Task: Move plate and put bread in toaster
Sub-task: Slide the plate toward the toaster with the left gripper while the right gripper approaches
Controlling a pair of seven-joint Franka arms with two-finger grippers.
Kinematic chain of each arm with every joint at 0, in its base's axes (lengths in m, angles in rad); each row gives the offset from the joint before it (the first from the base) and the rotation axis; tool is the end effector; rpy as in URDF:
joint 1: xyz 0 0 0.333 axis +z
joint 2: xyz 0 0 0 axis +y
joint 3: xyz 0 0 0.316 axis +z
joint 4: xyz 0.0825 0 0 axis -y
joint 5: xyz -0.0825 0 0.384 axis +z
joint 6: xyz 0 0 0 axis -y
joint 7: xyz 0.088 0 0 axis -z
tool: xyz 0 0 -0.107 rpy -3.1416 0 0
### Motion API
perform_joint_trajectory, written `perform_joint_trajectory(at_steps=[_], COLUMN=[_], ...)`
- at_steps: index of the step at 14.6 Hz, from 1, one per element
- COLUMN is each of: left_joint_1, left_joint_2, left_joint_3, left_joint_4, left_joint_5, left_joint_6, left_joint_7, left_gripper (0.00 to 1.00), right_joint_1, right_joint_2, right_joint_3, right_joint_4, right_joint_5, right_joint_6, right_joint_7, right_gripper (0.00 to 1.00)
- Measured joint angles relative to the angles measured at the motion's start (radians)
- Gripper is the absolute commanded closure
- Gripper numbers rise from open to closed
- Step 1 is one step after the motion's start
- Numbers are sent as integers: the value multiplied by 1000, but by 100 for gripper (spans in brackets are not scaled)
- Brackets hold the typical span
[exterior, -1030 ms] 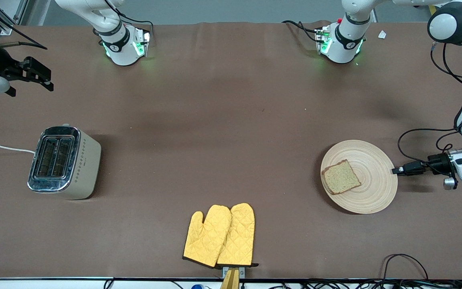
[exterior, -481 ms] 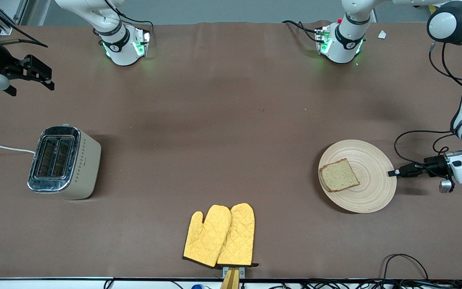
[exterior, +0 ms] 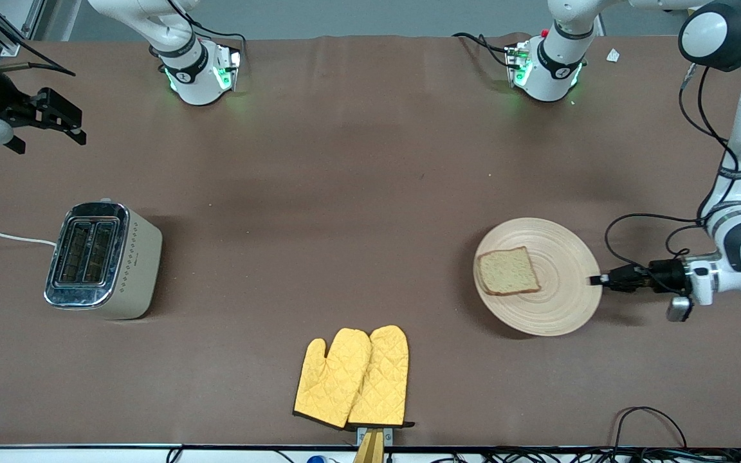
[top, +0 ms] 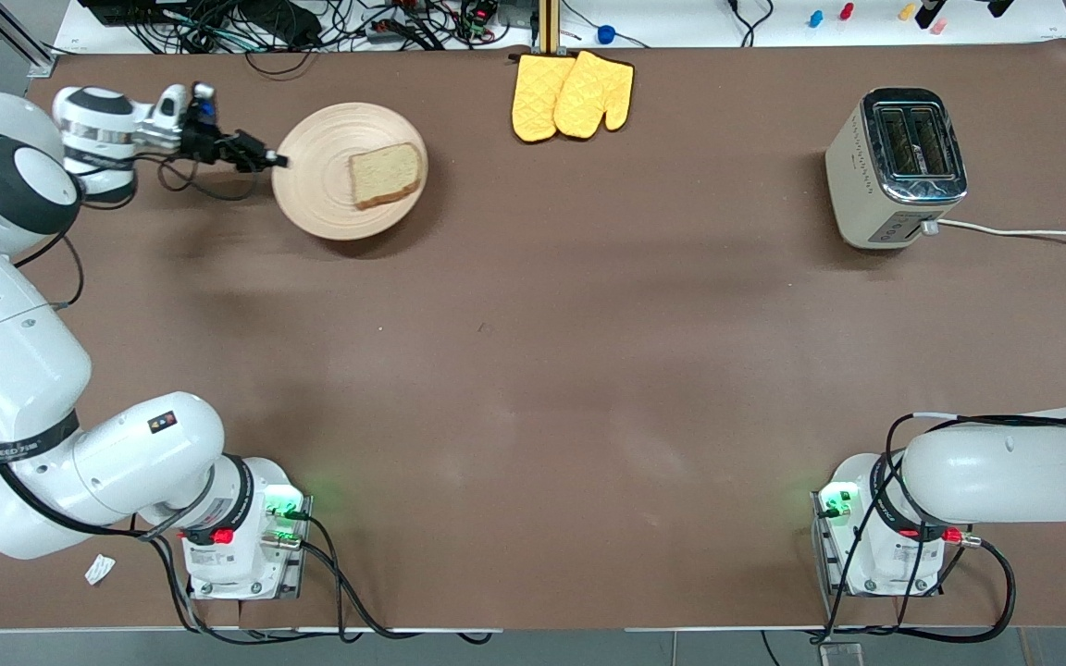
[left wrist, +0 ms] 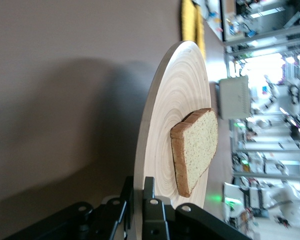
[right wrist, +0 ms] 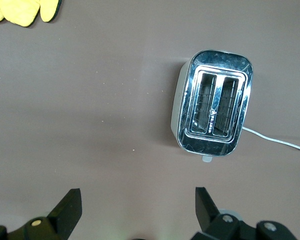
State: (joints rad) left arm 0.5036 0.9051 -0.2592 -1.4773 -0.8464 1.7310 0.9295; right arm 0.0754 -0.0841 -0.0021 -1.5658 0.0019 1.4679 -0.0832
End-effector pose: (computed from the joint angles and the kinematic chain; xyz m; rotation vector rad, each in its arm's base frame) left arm 0.6526 0.1182 0.1530 1.9843 -0.2065 0.0574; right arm 0.5159 0.0380 0.6629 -3.1298 -0.2457 0.0216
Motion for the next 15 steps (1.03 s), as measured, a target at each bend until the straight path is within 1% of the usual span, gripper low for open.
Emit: perform_joint_trajectory(at_steps=[3,5,8,12,14,15], left_joint_1=[-79,-125,-140,-139,-145,-155], left_joint_2=[0,-3,-19,-38,-39,-40], left_joint_3=[-24,-50,-157,-317,-391,-415], left_joint_4=[-11,-36,-133,-291,-345,-363], left_joint_5=[0,-5,-72,-174,-203,-225], left_joint_6=[8,57,193,453,579,633], left_joint_7=[0,-5,-28,-28,-28,-28], left_gripper=[100,100,100,100,100,100], right_joint_1=[-1,-1,11,76,85,85], right_joint_2=[1,11,70,207,274,298], right_joint_3=[-3,-3,2,7,7,6], right_joint_4=[-1,-9,-34,-38,-33,-33], right_joint_5=[0,1,3,11,60,77], right_joint_6=[0,4,50,158,211,237], right_joint_7=[1,1,1,20,31,37], right_gripper=[0,0,0,0,0,0])
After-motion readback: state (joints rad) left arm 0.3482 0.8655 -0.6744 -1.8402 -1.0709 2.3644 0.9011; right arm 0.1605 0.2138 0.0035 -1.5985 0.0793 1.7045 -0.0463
